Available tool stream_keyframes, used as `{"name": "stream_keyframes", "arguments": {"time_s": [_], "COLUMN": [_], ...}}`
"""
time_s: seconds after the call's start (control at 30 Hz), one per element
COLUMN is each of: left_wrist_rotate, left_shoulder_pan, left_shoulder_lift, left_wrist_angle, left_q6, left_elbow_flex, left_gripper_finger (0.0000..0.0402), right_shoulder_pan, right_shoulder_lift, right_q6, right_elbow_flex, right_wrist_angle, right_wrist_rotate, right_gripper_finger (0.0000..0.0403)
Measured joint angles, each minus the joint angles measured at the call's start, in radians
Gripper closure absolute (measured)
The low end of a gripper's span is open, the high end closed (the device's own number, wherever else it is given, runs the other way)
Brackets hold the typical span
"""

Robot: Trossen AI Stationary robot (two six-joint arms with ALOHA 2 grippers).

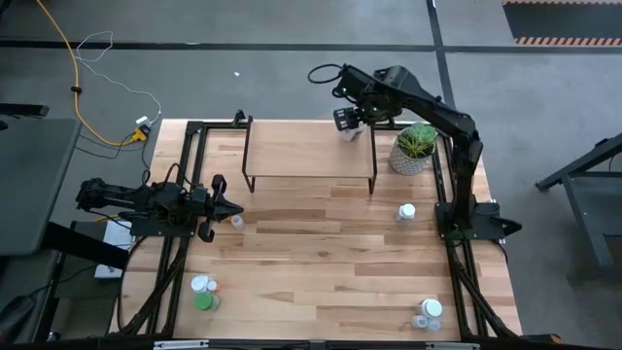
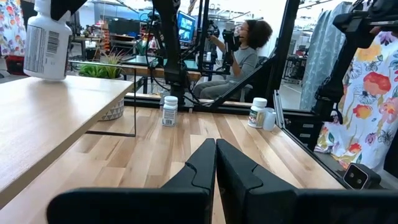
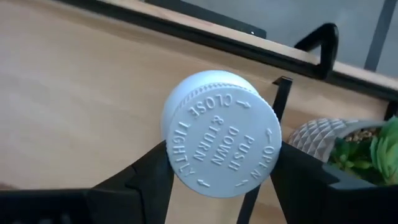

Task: Pick and place medicine bottles onto shelf by color
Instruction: Put the big white pill bottle on the shelf

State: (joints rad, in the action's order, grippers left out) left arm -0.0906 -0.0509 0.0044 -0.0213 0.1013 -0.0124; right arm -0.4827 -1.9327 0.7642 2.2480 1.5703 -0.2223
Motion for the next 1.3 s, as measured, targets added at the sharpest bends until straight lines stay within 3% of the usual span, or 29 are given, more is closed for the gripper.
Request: {"name": "stream_keyframes", "arguments": {"time_s": [0.3, 0.67, 1.3], "left_wrist_rotate": [0.0, 0.0, 0.0], "left_shoulder_pan": [0.0, 0.0, 0.0], "left_shoulder_lift": [0.0, 0.0, 0.0], "left_wrist_angle": [0.0, 0.0, 0.0], "left_q6": [0.0, 0.0, 0.0], "left_elbow_flex": [0.0, 0.0, 0.0], "left_gripper_finger": [0.0398, 0.0398, 0.0398], "right_shoulder_pan": [-0.026, -0.028, -0.028], "right_shoulder_lift": [-0.001, -0.001, -0.001], "right_q6": [0.084, -0.037, -0.066], "right_elbow_flex": [-0.006, -0.006, -0.007], "right_wrist_angle": [0.0, 0.0, -0.001], "right_wrist_rotate": [0.033, 0.036, 0.036], "right_gripper_finger": [0.0185, 0.0185, 0.0184]}}
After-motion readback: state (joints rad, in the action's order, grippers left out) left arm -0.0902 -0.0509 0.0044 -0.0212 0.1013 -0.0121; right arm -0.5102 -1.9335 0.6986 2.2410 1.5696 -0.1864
